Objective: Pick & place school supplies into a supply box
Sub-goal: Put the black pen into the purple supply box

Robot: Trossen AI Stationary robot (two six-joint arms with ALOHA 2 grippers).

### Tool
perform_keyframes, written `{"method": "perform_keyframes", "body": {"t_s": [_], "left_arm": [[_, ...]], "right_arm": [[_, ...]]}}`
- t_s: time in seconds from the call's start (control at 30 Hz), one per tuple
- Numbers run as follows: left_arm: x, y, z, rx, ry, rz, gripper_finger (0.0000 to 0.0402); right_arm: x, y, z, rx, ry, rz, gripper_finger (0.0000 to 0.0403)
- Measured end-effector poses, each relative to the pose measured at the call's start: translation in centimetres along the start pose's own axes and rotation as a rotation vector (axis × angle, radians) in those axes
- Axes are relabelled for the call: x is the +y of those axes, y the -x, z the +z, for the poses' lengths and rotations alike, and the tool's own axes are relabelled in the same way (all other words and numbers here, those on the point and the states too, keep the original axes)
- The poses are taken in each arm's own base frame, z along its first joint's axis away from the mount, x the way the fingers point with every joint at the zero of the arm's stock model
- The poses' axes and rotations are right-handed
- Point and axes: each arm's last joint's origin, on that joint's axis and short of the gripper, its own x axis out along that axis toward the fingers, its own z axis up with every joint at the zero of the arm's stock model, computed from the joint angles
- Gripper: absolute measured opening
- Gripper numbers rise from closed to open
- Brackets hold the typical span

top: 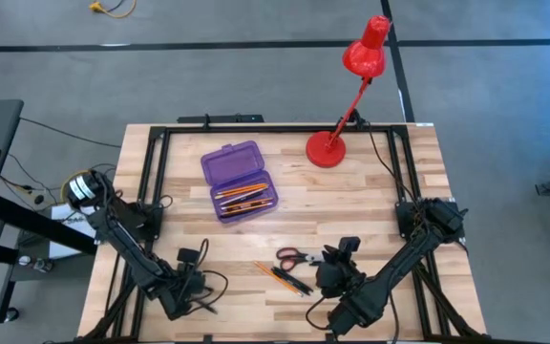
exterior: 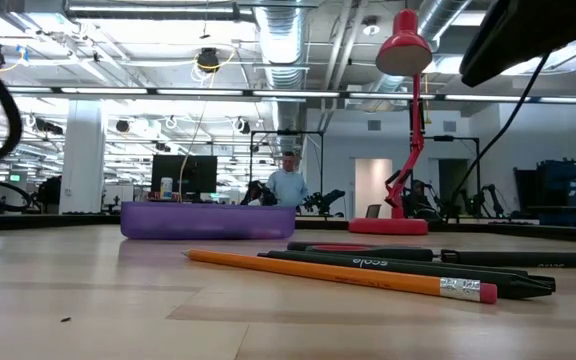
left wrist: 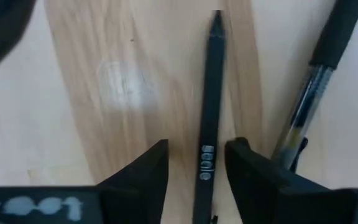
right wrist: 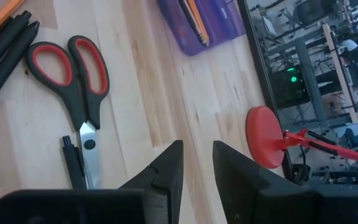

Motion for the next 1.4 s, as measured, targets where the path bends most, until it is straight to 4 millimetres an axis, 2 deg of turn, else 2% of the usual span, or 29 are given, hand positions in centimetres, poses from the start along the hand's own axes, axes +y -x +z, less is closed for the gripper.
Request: {"method": "perform_keyframes", "body": {"t_s": [0.47,0.7,0.8,0.9,1.2,1.4], "left_arm": [[4.6,-1.4,2.2,0.130,0.165,-0.058,0.0015],[5.6,-1.5,2.7,0.105,0.200,0.006,0.0014],[5.8,-1.5,2.9,0.073,0.191,0.110,0.0014],[6.5,-1.2,2.9,0.028,0.170,0.295,0.0012],[6.0,1.8,4.4,-0.073,0.165,0.501,0.0012],[6.6,3.5,5.4,-0.124,0.143,0.634,0.0012]], "right_arm": [[0.1,0.2,-0.1,-0.005,-0.011,0.003,0.0082],[0.1,0.4,-0.3,-0.007,0.001,0.001,0.0082],[0.1,0.4,-0.3,-0.004,0.007,-0.003,0.0082],[0.0,0.4,-0.4,-0.002,0.013,-0.008,0.0082],[0.0,0.4,-0.4,-0.001,0.018,-0.014,0.0082],[-0.1,0.4,-0.3,-0.017,0.023,-0.030,0.0082]]}}
